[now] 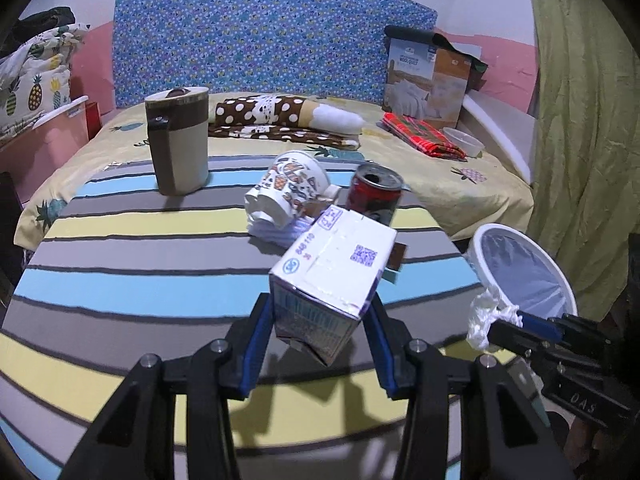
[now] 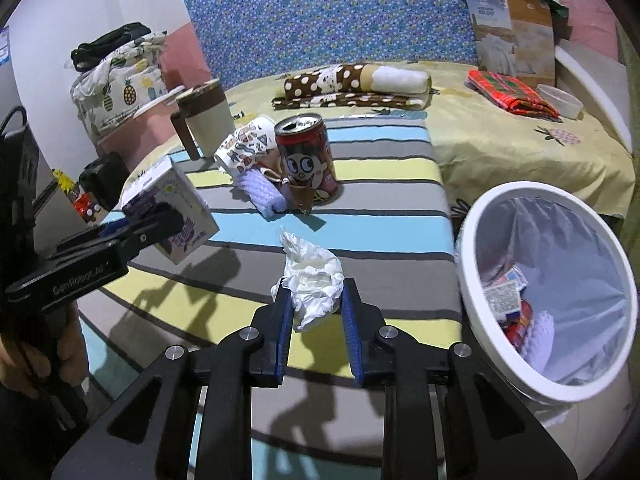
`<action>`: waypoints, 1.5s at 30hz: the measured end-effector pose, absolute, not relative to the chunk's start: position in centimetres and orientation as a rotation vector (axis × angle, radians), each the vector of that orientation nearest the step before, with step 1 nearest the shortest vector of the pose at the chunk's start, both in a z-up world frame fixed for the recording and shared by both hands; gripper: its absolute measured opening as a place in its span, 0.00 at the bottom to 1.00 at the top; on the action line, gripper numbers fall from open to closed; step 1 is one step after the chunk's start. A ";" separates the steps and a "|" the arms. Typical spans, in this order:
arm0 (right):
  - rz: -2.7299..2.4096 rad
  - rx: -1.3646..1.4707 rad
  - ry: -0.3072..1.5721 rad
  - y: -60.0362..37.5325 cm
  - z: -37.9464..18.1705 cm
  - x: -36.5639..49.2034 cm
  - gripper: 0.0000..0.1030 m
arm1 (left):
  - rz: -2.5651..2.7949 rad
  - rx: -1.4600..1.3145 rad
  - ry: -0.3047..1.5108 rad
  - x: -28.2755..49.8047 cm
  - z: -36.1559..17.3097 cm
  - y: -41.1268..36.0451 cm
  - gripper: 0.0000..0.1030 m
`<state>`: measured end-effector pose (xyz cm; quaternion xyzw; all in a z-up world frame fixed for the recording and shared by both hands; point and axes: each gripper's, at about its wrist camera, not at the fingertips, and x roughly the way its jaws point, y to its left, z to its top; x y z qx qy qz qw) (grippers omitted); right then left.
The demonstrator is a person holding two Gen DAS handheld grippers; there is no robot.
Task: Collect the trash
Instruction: 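Grasp the small white milk box with the left gripper while the right grasps the crumpled tissue, then carry the box and tissue over the white bin and open both grippers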
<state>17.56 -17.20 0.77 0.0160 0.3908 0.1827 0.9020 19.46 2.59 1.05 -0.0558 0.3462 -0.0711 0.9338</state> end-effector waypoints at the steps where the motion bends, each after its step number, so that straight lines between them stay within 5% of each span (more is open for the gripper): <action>1: 0.376 0.034 0.804 -17.3 0.9 17.4 0.25 | -0.148 -0.116 0.707 19.1 1.2 2.5 0.46; 20: 0.314 0.067 0.736 -20.5 2.0 14.8 0.25 | -0.241 -0.086 0.693 14.9 2.6 -1.8 0.46; 45: 0.079 0.192 0.741 -31.1 0.5 14.7 0.25 | -0.489 0.001 0.713 18.8 2.9 -14.4 0.46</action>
